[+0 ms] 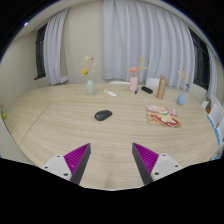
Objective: Arrange mouse
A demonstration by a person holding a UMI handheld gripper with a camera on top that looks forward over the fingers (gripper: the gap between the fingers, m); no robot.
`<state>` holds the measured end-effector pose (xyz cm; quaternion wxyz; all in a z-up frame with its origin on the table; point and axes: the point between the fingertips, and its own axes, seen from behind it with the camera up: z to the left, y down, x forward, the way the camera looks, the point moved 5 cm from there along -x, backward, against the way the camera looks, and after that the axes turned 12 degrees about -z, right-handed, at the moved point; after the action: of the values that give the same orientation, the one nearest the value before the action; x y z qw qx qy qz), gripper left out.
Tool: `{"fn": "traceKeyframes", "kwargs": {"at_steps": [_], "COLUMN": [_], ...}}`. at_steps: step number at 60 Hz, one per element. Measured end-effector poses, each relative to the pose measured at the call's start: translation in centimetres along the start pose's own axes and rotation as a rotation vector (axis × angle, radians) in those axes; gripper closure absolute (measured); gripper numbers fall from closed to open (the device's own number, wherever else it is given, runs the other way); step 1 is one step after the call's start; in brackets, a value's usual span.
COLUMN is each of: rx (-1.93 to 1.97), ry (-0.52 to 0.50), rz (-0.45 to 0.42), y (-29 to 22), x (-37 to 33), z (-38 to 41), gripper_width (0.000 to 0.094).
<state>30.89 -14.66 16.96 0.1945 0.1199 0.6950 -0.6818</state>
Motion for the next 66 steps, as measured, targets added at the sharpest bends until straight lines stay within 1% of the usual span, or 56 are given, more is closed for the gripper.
{"fn": "traceKeyframes", "kwargs": {"at_steps": [13,21,32,41,53,57,66], "rx": [0.0,0.002,0.047,0.068,0.067,0.067,0.066], "ry": [-0.023,-0.011,0.037,0.08,0.124,0.124,0.132], "rz": [0.006,0.01,0.018,0.026,0.012,0.0,0.001], "y": [0.6,0.8,1.0,1.1,0.6,0.5,0.7], "x": [2.6,5.5,10.2,15.1,21.8,23.7,27.5], "z": [4.8,6.6,8.0,8.6,8.5,8.4,7.5], "gripper_width": [0.0078,0.0076,0.0078,0.0075,0.0078,0.0077,0.0076]}}
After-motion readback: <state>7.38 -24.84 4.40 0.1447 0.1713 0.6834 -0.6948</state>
